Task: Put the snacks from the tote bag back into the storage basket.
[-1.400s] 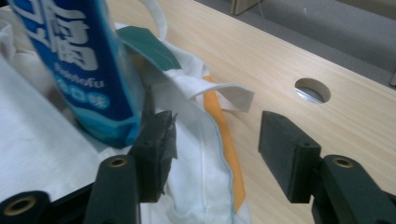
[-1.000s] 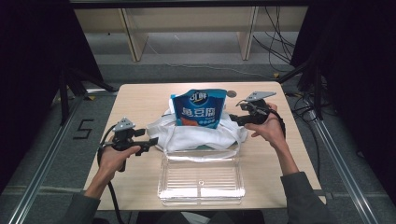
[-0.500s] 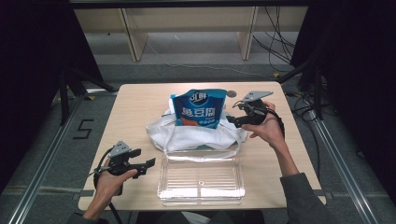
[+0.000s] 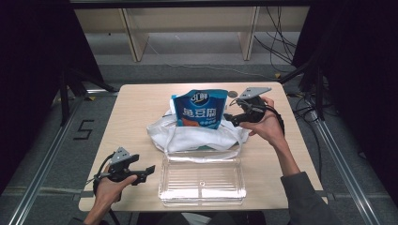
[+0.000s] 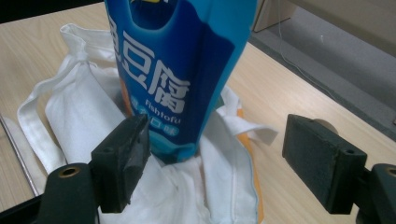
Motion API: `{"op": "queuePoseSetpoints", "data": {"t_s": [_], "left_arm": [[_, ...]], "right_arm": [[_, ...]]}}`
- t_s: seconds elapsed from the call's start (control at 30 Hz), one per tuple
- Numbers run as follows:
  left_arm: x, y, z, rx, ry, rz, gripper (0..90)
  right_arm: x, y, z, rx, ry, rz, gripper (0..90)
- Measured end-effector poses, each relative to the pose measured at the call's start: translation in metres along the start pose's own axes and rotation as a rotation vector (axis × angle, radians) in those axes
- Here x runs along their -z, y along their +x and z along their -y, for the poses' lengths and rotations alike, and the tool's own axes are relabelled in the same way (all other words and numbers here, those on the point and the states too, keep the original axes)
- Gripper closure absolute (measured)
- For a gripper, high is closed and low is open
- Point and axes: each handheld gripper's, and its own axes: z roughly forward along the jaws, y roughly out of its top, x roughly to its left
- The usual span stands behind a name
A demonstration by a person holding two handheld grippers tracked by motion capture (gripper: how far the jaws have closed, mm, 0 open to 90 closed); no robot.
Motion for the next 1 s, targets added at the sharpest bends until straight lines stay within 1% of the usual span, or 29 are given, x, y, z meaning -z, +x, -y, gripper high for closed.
{"op": "queuePoseSetpoints", "data": {"t_s": [0.03, 0.07, 0.1, 0.13, 0.17, 0.2, 0.23, 0.27, 0.3, 0.33, 0.37, 0.4, 0.43, 0.47, 0.5, 0.53, 0.57, 0.6, 0.63, 0.67, 0.7, 0.73, 0.77, 0.8, 0.83, 0.87, 0.93, 0.97, 1.0], "left_arm": [[0.000, 0.000, 0.000, 0.000, 0.000, 0.000, 17.1], [0.000, 0.000, 0.000, -0.002, -0.001, 0.001, 17.6], [0.000, 0.001, -0.001, -0.008, -0.004, 0.004, 17.6], [0.000, 0.000, -0.001, 0.000, -0.013, 0.000, 17.6], [0.000, 0.000, -0.001, 0.000, -0.013, 0.000, 17.7], [0.000, 0.001, -0.001, -0.012, -0.009, 0.002, 17.8], [0.000, 0.000, -0.001, -0.002, -0.008, 0.005, 17.8], [-0.001, 0.000, 0.000, -0.023, 0.000, 0.007, 18.0], [-0.002, 0.000, 0.001, -0.012, -0.001, 0.011, 18.3], [-0.002, 0.000, 0.001, -0.012, -0.001, 0.011, 18.3], [-0.002, 0.000, 0.001, -0.012, -0.001, 0.016, 18.3], [-0.001, 0.001, 0.000, -0.014, -0.005, 0.026, 18.3], [-0.001, 0.001, 0.000, -0.014, -0.005, 0.026, 18.4], [-0.001, 0.001, 0.000, 0.009, -0.012, 0.027, 18.4], [-0.001, 0.001, 0.000, 0.009, -0.012, 0.027, 18.4], [0.000, 0.001, 0.001, -0.002, -0.009, 0.023, 18.4], [0.000, 0.001, 0.001, -0.002, -0.009, 0.023, 18.4], [0.000, 0.001, 0.000, 0.003, -0.009, 0.014, 18.4], [0.000, 0.001, 0.000, -0.007, -0.008, 0.014, 18.4], [0.000, 0.001, 0.000, -0.001, -0.008, 0.012, 18.4], [0.001, 0.001, 0.000, -0.006, -0.004, 0.010, 18.4], [0.001, 0.000, 0.000, -0.008, -0.002, 0.013, 18.4], [0.001, 0.000, 0.000, -0.009, -0.001, 0.014, 18.4], [0.000, 0.000, -0.001, -0.016, -0.005, 0.017, 18.4], [0.000, 0.000, -0.001, -0.016, -0.005, 0.017, 18.4], [0.000, -0.001, 0.000, -0.008, -0.008, 0.019, 18.4], [0.000, 0.000, 0.000, -0.003, -0.012, 0.023, 18.4], [0.001, 0.000, -0.001, -0.011, -0.006, 0.020, 18.4], [0.001, 0.000, -0.001, -0.015, -0.009, 0.009, 18.4]], "right_arm": [[0.000, 0.000, 0.000, 0.000, 0.000, 0.000, 24.2], [0.002, 0.000, -0.008, 0.023, 0.015, -0.007, 24.5], [0.002, 0.001, -0.012, 0.036, 0.012, -0.005, 24.5], [0.003, 0.002, -0.015, 0.047, 0.011, 0.003, 24.6], [0.003, 0.002, -0.015, 0.047, 0.011, 0.003, 24.6], [0.005, 0.000, -0.024, 0.067, 0.025, -0.013, 24.6], [0.005, 0.000, -0.024, 0.067, 0.025, -0.013, 24.6], [0.006, -0.001, -0.032, 0.073, 0.029, -0.012, 24.4], [0.006, -0.001, -0.036, 0.077, 0.036, -0.024, 24.2], [0.006, -0.001, -0.040, 0.085, 0.045, -0.021, 24.1], [0.006, -0.001, -0.040, 0.085, 0.045, -0.021, 24.1], [0.006, 0.000, -0.048, 0.092, 0.071, -0.017, 23.7], [0.005, 0.000, -0.052, 0.100, 0.075, -0.020, 23.8], [0.005, 0.000, -0.056, 0.100, 0.075, -0.029, 23.6], [0.005, 0.000, -0.056, 0.100, 0.075, -0.029, 23.6], [0.004, 0.002, -0.065, 0.109, 0.080, -0.036, 25.4], [0.004, 0.002, -0.065, 0.109, 0.080, -0.036, 25.4], [0.003, 0.004, -0.075, 0.147, 0.062, -0.038, 27.7], [0.003, 0.004, -0.075, 0.147, 0.062, -0.038, 27.7], [0.002, 0.005, -0.080, 0.150, 0.062, -0.036, 27.8], [0.002, 0.007, -0.084, 0.154, 0.070, -0.050, 28.1], [-0.001, 0.009, -0.091, 0.172, 0.074, -0.052, 30.3], [-0.002, 0.011, -0.094, 0.176, 0.079, -0.056, 30.9], [-0.004, 0.012, -0.096, 0.190, 0.087, -0.062, 31.4], [-0.004, 0.012, -0.096, 0.190, 0.087, -0.062, 31.4], [-0.005, 0.013, -0.098, 0.188, 0.092, -0.064, 31.9], [-0.010, 0.015, -0.104, 0.198, 0.119, -0.068, 34.2], [-0.013, 0.015, -0.106, 0.209, 0.115, -0.067, 36.0], [-0.014, 0.015, -0.107, 0.216, 0.115, -0.072, 37.5]]}}
